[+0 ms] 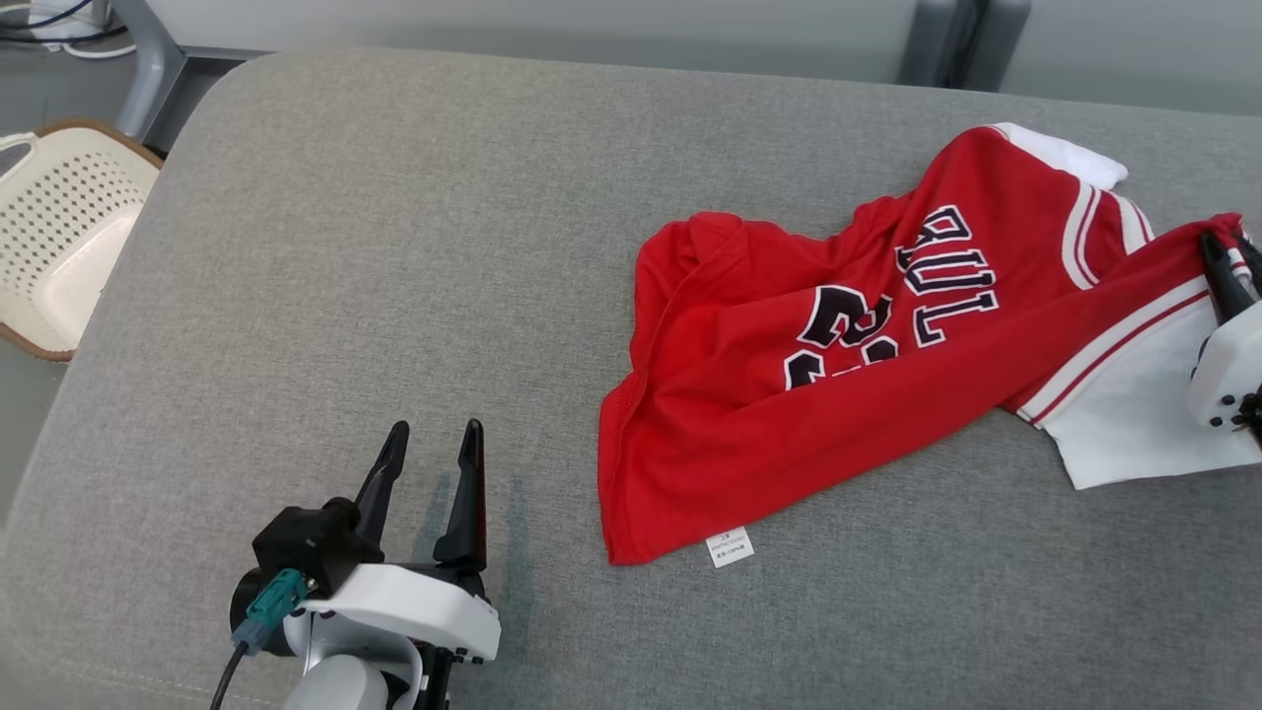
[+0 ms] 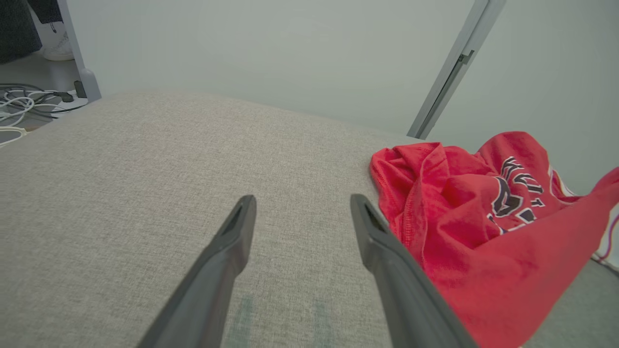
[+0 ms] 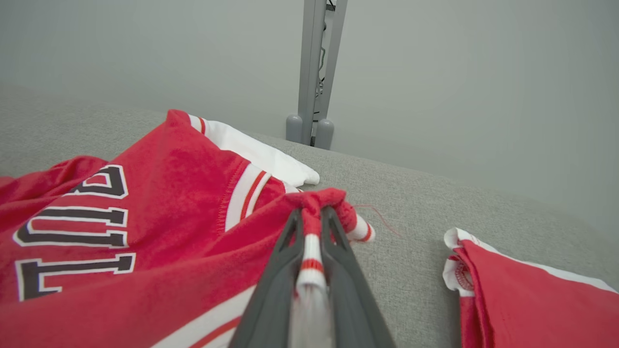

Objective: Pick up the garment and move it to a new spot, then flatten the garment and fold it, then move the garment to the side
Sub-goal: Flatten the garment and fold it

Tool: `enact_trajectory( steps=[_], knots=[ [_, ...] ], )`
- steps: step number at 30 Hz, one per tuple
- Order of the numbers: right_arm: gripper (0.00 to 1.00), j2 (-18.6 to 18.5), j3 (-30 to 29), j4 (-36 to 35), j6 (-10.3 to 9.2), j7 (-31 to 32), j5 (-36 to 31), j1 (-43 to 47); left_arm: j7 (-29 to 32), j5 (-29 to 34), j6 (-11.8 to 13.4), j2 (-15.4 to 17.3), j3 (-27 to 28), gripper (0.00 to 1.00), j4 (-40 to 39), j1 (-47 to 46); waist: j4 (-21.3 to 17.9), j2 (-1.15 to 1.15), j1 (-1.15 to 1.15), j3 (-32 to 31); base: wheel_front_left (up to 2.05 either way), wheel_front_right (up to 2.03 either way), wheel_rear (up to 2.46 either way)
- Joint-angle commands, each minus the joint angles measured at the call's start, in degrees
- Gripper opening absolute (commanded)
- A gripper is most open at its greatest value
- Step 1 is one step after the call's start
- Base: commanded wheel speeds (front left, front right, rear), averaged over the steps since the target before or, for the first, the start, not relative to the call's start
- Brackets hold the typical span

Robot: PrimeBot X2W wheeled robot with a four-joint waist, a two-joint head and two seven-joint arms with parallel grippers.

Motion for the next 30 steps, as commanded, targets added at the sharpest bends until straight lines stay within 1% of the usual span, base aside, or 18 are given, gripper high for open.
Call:
enact_trajectory(
  steps=[1,2,3,6,9,15,19,23,24,30],
  knots=[
    [0.44,0.2,0.0,1.0,-0.01,0.1,-0.2,-0.5,-0.4,0.6,-0.1,0.0,0.0,1.00,0.1,-1.1,0.3,0.00,0.00,0.1,0.00,0.00,0.00],
    [0.79,0.7,0.2,1.8,-0.01,0.3,-0.3,-0.7,-0.4,0.6,-0.2,-0.1,-0.1,1.00,0.3,-1.1,0.3,0.00,0.00,0.0,0.00,0.00,0.00],
    [1.00,0.9,0.4,2.3,-0.01,0.0,-0.4,-1.0,-0.4,0.5,-0.2,-0.2,-0.1,1.00,0.4,-1.1,0.3,0.00,0.00,-0.1,0.00,0.00,0.00],
    [1.00,1.5,1.1,3.1,-0.01,-1.0,-0.2,-1.0,-0.5,0.6,-0.2,-0.2,-0.1,1.00,0.6,-1.0,-0.5,0.00,0.00,-0.7,0.00,0.00,0.00],
    [1.00,1.5,1.2,2.3,-0.01,-3.0,0.4,-0.7,-0.6,0.9,-0.3,0.0,0.0,1.00,0.3,-0.8,-1.9,0.00,0.00,-1.4,0.00,0.00,0.00],
    [1.00,2.3,-0.5,-2.7,-0.01,-5.2,-0.1,1.9,-0.8,1.7,-0.2,0.9,0.5,1.00,-0.5,-0.8,-5.9,0.00,0.00,-3.4,0.00,0.00,0.00],
    [1.00,3.4,-6.3,-11.5,-0.01,-5.1,-2.0,6.7,-0.9,2.4,0.3,1.6,0.9,1.00,-1.1,-0.9,-8.3,0.00,0.00,-4.8,0.00,0.00,0.00],
    [1.00,6.3,-13.7,-21.0,-0.01,-5.2,-6.1,14.6,-0.9,2.3,0.5,1.6,1.5,1.00,-1.8,0.6,-9.9,0.00,0.00,-6.3,0.00,0.00,0.00],
    [1.00,6.3,-13.7,-21.0,-0.01,-5.2,-6.1,14.6,-0.9,2.3,0.5,1.6,1.5,1.00,-1.8,0.6,-9.9,0.00,0.00,-6.3,0.00,0.00,0.00],
    [1.00,13.7,-22.3,-32.7,-0.01,-5.2,-12.8,27.5,-0.9,2.2,0.6,1.8,2.6,1.00,-2.4,3.3,-10.7,0.00,0.00,-8.1,0.00,0.00,0.00]
  ],
)
